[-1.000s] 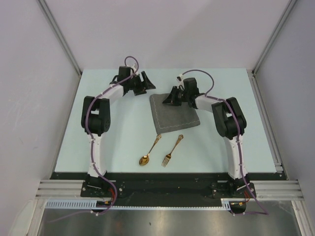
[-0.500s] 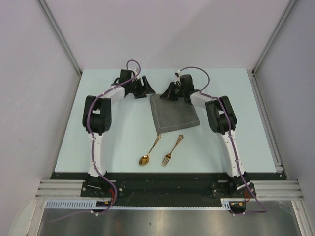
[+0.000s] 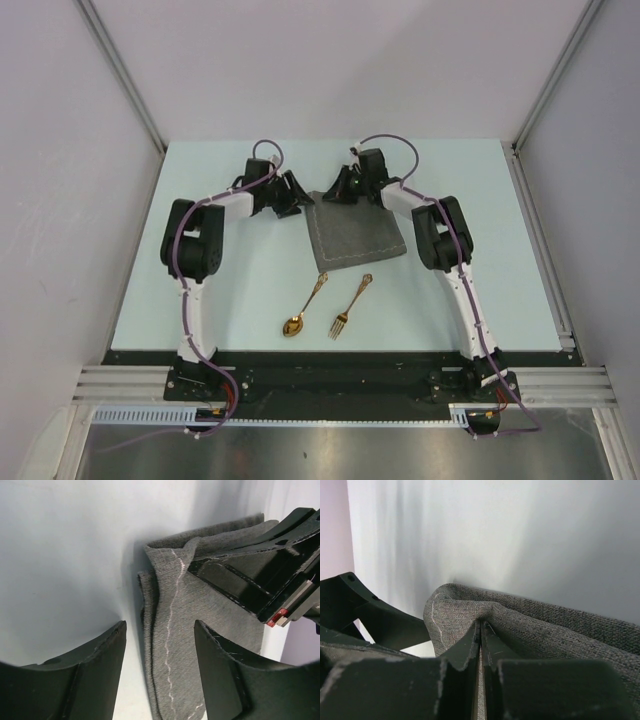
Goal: Fold the napkin into a case and place the utensils inside
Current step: Pick up the lower triangle-folded napkin from the center of the board.
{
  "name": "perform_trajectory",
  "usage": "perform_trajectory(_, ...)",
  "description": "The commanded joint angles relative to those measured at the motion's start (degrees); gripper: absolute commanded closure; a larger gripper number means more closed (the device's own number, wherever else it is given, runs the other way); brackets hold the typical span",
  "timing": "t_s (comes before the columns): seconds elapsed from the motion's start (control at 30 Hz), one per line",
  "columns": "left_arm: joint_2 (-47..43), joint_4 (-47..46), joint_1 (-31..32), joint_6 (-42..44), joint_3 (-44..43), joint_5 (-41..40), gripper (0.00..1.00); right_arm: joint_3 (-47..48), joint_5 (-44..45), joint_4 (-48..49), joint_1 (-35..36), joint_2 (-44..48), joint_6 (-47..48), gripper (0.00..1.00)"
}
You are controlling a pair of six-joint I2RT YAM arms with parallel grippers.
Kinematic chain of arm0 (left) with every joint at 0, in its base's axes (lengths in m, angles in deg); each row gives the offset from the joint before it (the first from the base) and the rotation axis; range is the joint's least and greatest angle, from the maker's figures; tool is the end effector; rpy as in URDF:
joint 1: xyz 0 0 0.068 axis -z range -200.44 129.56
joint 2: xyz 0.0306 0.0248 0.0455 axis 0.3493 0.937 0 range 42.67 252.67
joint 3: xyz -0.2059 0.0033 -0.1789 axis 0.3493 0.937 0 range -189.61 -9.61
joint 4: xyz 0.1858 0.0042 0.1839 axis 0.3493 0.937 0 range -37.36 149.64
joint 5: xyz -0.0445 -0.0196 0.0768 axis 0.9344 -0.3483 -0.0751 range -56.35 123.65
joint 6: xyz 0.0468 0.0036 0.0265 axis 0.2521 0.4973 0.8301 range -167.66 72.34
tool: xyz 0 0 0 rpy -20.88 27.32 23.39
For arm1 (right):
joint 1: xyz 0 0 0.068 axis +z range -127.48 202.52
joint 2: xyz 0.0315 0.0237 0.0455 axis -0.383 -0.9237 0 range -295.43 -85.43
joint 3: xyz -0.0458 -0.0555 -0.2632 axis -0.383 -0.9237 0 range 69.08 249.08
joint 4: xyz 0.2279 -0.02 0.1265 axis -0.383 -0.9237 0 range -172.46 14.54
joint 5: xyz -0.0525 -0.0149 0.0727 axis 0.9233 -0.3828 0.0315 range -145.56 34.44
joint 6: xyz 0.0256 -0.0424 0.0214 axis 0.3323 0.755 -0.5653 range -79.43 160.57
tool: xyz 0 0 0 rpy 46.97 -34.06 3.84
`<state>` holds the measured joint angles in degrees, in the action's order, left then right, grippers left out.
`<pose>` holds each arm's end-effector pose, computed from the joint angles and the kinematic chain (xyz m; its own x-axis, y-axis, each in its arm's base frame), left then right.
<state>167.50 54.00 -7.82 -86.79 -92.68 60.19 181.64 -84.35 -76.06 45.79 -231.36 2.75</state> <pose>0.4559 -0.1184 0.1394 -0.8417 -0.3900 -0.3733 -0.0225 0.7162 -0.6975 0.5109 0.2385 0.1179 -0.8428 0.2226 -0.4900 -0.2485 0.6466 0.7212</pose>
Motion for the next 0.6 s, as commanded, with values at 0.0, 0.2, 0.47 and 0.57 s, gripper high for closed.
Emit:
perform_trajectory(0.0,1.3,-2.1,0.8,-3.4,0.8,-0.5,0.37,4.9,2.1,-6.2,1.3,-2.0,3.5,0.95)
perform_trajectory(0.2,3.3,0.6,0.8,-4.4,-1.4,-3.2,0.37,5.3,1.1,-6.1,0.6,-2.4,2.8,0.96)
perform_trajectory(0.47,5.8,0.9,0.7,-3.6,-4.6,-2.5,0.39,8.7,0.8,-8.1,0.9,-3.8,4.0,0.97)
perform_trajectory(0.57,6.0,0.0,0.6,-3.1,-5.5,-1.4,0.46,9.4,0.8,-9.1,1.1,-4.1,4.9,0.97)
